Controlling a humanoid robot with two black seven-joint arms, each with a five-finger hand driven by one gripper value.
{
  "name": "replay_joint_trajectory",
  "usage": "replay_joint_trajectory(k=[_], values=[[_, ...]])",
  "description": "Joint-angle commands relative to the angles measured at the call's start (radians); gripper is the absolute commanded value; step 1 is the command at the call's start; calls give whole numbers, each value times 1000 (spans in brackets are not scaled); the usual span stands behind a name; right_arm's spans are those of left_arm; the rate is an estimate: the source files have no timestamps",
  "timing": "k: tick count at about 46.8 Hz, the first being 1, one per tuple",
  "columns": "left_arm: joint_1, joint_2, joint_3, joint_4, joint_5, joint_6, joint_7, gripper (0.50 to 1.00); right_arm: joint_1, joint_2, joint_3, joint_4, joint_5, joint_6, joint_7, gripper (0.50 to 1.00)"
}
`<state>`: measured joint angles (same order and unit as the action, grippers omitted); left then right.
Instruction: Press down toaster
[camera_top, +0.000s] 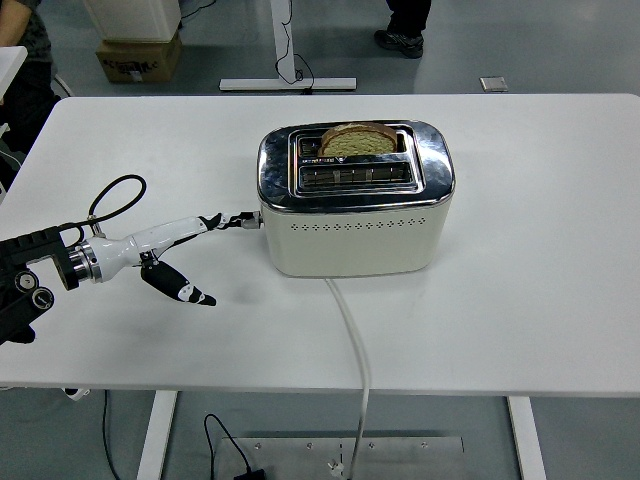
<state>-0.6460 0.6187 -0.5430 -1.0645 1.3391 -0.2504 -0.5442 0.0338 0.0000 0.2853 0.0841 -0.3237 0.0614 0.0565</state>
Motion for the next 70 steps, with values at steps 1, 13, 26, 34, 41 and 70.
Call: replay_joint_trajectory(k=[1, 13, 26, 34, 41, 70], values=[[2, -4, 0, 9, 0, 0, 0, 1000, 0, 0, 0, 0, 0, 0, 0, 998], [12, -5, 9, 9, -2, 0, 0, 1000, 0, 0, 0, 0, 0, 0, 0, 998], [17, -7, 11, 29, -2, 2, 0, 1000, 0, 0, 0, 0, 0, 0, 0, 998], [19, -7, 23, 38, -9, 3, 0, 1000, 0, 0, 0, 0, 0, 0, 0, 998], [19, -7, 32, 40, -11, 23, 0, 1000, 0, 0, 0, -1, 0, 0, 0, 998], [28, 13, 35, 38, -57, 37, -8, 1000, 0, 0, 0, 0, 0, 0, 0, 998]])
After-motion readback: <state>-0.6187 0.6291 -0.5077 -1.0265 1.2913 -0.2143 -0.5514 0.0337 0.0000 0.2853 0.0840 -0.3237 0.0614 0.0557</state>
